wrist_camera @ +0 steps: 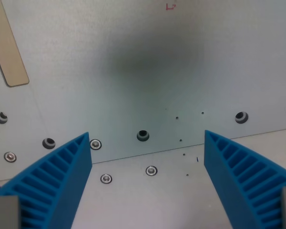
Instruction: Move in gripper negative z
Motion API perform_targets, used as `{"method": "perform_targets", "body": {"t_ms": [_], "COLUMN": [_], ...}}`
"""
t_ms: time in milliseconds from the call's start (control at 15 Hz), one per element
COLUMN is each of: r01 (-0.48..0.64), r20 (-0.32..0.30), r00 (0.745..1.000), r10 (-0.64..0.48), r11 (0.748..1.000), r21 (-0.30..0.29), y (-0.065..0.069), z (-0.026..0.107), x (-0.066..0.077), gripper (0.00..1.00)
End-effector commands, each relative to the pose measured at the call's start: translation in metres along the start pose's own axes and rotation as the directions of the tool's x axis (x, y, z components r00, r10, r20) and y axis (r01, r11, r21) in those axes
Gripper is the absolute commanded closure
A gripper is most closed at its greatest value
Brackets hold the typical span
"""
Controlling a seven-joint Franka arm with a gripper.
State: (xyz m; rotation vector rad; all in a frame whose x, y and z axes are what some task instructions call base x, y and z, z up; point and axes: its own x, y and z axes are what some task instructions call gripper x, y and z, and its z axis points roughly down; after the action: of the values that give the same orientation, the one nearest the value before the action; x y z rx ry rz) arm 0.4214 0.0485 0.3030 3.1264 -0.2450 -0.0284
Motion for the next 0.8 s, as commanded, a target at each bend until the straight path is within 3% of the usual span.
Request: {"method": "perform_targets", "body": {"t_ms": [67,800], "r01": [0.0,0.0], "r20": [-0.006,-0.006], "r00": [1.0,1.0], "r10": [0.0,0.0], "r11": [1.0,1.0], "r21": [0.001,0.001], "y": [0.0,0.0], "z": [-0.008,-0.063], "x": [0.0,0.0], "gripper": [0.0,0.0]}}
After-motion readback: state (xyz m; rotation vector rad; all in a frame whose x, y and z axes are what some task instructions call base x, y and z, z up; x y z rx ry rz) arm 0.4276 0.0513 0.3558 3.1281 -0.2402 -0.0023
